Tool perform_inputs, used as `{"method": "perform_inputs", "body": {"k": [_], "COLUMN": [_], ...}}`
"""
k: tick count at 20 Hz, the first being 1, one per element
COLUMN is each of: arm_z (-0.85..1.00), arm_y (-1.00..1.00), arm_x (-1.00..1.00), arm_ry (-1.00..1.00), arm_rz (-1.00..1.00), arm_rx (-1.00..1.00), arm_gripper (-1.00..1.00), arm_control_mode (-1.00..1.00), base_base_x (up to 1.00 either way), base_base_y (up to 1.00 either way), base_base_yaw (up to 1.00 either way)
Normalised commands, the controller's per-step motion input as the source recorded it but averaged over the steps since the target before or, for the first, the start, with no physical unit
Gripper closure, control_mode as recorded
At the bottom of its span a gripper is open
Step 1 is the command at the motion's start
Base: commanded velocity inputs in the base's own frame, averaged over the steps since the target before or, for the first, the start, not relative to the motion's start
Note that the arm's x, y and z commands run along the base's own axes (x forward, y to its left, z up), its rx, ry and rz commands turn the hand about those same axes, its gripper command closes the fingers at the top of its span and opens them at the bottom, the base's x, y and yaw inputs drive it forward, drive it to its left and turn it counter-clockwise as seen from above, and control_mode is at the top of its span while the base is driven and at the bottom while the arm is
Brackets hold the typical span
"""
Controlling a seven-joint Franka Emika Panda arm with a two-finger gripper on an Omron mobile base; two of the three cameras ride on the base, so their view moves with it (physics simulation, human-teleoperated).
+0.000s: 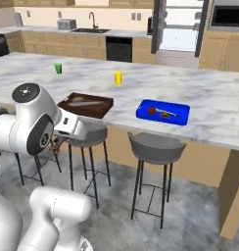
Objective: Gather the mushroom and bell pepper from the fridge and place them on a tray on the dining counter. Then gather the fishs from the fridge and place them on the other tray.
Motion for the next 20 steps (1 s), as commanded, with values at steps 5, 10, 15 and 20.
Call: {"method": "perform_inputs", "body": {"k": [5, 10, 15, 20], "arm_z": [0.00, 0.00, 0.00, 0.00], "arm_y": [0.00, 0.00, 0.00, 0.00], "arm_x": [0.00, 0.00, 0.00, 0.00], "arm_ry": [0.00, 0.00, 0.00, 0.00], "arm_rz": [0.00, 0.00, 0.00, 0.00], "arm_rx": [0.00, 0.00, 0.00, 0.00], "arm_gripper": [1.00, 1.00, 1.00, 1.00], "arm_control_mode": [1.00, 1.00, 1.00, 1.00], "base_base_x": [0.44, 0.52, 0.70, 0.59], "base_base_y": [0.93, 0.61, 0.10, 0.00], "base_base_yaw": [-0.30, -0.18, -0.03, 0.00]}}
